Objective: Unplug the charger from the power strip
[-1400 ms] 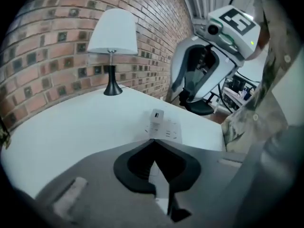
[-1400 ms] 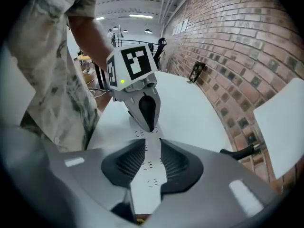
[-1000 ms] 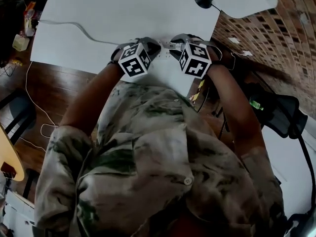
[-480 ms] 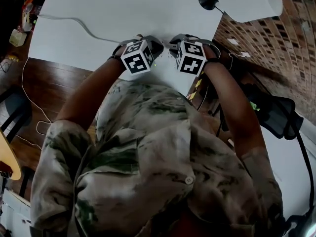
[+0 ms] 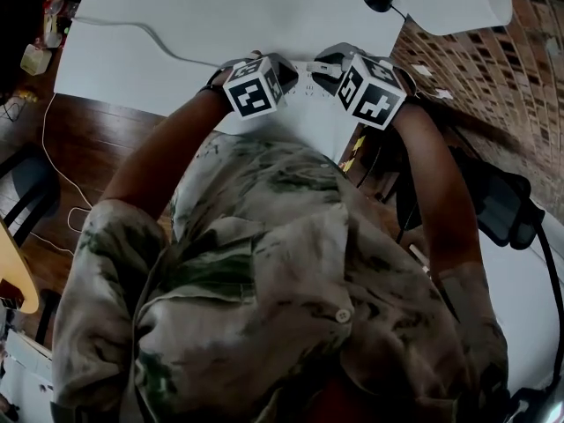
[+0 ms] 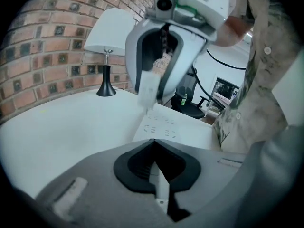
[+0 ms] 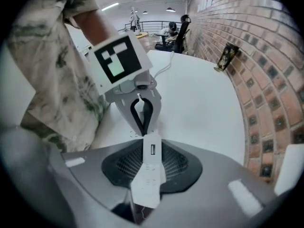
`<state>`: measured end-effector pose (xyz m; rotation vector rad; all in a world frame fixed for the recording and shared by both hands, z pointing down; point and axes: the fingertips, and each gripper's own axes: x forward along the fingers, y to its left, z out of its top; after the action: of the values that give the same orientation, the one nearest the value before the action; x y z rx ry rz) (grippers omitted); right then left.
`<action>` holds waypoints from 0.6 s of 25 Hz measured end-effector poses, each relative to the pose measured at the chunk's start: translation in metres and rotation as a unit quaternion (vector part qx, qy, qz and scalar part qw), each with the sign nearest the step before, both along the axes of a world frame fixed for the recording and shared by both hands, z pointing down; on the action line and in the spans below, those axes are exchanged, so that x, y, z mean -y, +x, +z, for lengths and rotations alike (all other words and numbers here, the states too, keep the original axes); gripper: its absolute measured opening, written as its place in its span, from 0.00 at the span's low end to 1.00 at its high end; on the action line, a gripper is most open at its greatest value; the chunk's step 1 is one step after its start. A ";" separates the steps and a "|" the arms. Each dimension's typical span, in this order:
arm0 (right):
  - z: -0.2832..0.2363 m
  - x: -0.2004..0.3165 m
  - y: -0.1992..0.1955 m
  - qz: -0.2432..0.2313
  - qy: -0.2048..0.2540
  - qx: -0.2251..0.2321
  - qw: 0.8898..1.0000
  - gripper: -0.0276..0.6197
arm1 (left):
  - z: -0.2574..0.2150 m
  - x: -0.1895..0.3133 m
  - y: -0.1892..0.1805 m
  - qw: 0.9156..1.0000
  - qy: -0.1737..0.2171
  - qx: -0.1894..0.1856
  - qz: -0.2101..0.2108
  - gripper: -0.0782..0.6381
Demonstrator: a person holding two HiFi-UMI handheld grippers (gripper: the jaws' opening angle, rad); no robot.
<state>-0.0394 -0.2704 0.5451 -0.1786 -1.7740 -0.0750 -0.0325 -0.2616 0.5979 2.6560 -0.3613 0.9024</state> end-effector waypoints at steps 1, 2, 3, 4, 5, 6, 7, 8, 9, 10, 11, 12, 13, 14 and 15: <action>-0.017 0.007 -0.002 0.003 0.008 0.008 1.000 0.20 | 0.000 -0.001 -0.001 1.000 -0.001 -0.001 -0.001 0.11; -0.031 0.012 -0.002 0.009 0.018 0.015 1.000 0.20 | 0.001 -0.002 -0.002 1.000 -0.004 -0.001 -0.003 0.11; -0.042 0.018 0.001 0.024 0.028 0.025 0.999 0.20 | 0.001 -0.003 -0.003 1.000 -0.007 -0.001 -0.005 0.11; -0.049 0.022 0.006 0.045 0.038 0.034 0.998 0.20 | 0.001 -0.003 -0.003 1.000 -0.009 -0.001 -0.005 0.11; -0.055 0.025 0.012 0.067 0.047 0.042 0.996 0.20 | 0.001 -0.003 -0.002 1.000 -0.011 -0.001 -0.005 0.11; -0.058 0.025 0.019 0.087 0.053 0.048 0.994 0.20 | 0.001 -0.002 -0.002 1.000 -0.013 -0.001 -0.004 0.11; -0.060 0.023 0.025 0.102 0.056 0.053 0.992 0.20 | 0.001 -0.001 -0.002 1.000 -0.016 0.000 -0.005 0.11; -0.061 0.019 0.029 0.113 0.057 0.057 0.990 0.20 | 0.001 -0.001 -0.002 1.000 -0.019 0.000 -0.006 0.11; -0.061 0.013 0.032 0.123 0.058 0.061 0.989 0.20 | 0.001 0.000 -0.003 1.000 -0.023 0.000 -0.008 0.11; -0.061 0.007 0.036 0.133 0.058 0.065 0.987 0.20 | 0.002 0.000 -0.003 1.000 -0.027 0.000 -0.011 0.11; -0.061 0.000 0.039 0.142 0.058 0.069 0.986 0.20 | 0.003 0.000 -0.003 0.999 -0.032 -0.001 -0.014 0.11; -0.061 -0.007 0.044 0.152 0.058 0.074 0.984 0.20 | 0.004 0.000 -0.002 0.999 -0.037 -0.003 -0.017 0.11; -0.059 -0.013 0.048 0.162 0.058 0.079 0.982 0.20 | 0.002 0.001 -0.003 0.999 -0.042 -0.005 -0.021 0.11; -0.058 -0.018 0.053 0.172 0.059 0.086 0.980 0.20 | -0.001 0.004 -0.005 0.999 -0.044 -0.005 -0.028 0.11; -0.057 -0.023 0.058 0.183 0.062 0.094 0.977 0.20 | -0.007 0.008 -0.009 0.998 -0.040 -0.005 -0.039 0.11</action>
<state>0.0183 -0.2471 0.4877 0.2536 -1.9566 0.0650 -0.0418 -0.2696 0.5911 2.5549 -0.4139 0.8624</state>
